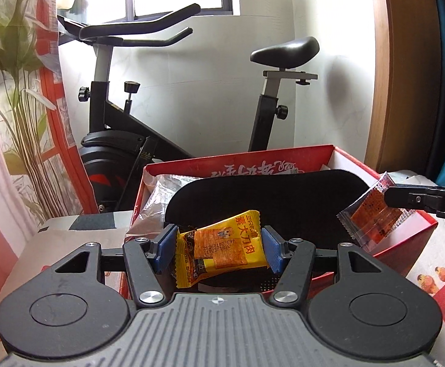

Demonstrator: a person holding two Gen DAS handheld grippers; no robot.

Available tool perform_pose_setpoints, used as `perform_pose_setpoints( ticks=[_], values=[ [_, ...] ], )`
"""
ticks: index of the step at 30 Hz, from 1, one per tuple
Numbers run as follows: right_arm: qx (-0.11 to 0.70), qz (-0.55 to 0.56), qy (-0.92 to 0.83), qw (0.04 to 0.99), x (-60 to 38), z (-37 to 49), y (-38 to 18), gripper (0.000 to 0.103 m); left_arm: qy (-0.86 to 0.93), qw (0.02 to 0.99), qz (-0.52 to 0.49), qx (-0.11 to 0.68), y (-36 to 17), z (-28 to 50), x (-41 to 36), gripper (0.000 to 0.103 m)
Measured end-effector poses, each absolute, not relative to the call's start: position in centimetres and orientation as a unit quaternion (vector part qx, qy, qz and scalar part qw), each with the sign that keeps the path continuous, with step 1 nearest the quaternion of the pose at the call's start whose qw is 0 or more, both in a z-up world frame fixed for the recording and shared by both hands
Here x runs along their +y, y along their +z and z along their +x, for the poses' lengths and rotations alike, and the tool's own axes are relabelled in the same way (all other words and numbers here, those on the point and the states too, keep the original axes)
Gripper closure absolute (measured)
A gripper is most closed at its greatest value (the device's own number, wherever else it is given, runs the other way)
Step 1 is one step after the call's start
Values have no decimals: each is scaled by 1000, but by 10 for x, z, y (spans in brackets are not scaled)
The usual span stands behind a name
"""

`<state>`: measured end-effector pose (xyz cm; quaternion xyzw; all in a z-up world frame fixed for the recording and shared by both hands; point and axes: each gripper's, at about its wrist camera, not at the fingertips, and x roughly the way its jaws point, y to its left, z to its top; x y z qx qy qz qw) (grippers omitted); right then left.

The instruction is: Organize soft objects

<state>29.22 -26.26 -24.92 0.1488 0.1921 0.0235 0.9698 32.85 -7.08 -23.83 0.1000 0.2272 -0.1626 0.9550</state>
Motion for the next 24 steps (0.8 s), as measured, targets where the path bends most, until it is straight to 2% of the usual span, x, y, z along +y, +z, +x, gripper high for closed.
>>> perform_pose_setpoints(
  ticks=[4, 8, 11, 14, 17, 18, 19, 20, 21, 22, 24],
  values=[
    [208, 139, 20, 968, -263, 297, -261, 95, -161, 952, 105, 240, -245, 338, -70, 41],
    [226, 129, 11, 965, -262, 303, -266, 93, -159, 940, 69, 293, -251, 354, -60, 40],
    [239, 118, 3, 964, -260, 305, -265, 87, -162, 935, 44, 312, -250, 360, -52, 36],
    [255, 97, -1, 962, -254, 307, -260, 80, -164, 934, 50, 312, -247, 356, -50, 29],
    [268, 87, -8, 959, -250, 309, -252, 76, -169, 934, 47, 312, -238, 350, -47, 15],
    [271, 87, -11, 959, -249, 308, -248, 69, -171, 935, 47, 308, -233, 346, -46, 11],
    [269, 85, -16, 959, -249, 306, -242, 56, -171, 936, 48, 303, -228, 342, -45, 6],
    [266, 84, -17, 960, -248, 304, -238, 47, -171, 938, 49, 299, -222, 337, -44, 4],
    [262, 85, -19, 961, -248, 301, -231, 31, -169, 939, 49, 295, -216, 332, -43, 2],
    [258, 86, -20, 962, -249, 298, -223, 20, -166, 940, 48, 293, -208, 327, -41, 0],
    [255, 82, -21, 963, -247, 290, -208, 8, -162, 943, 47, 287, -193, 317, -37, 0]
  ],
)
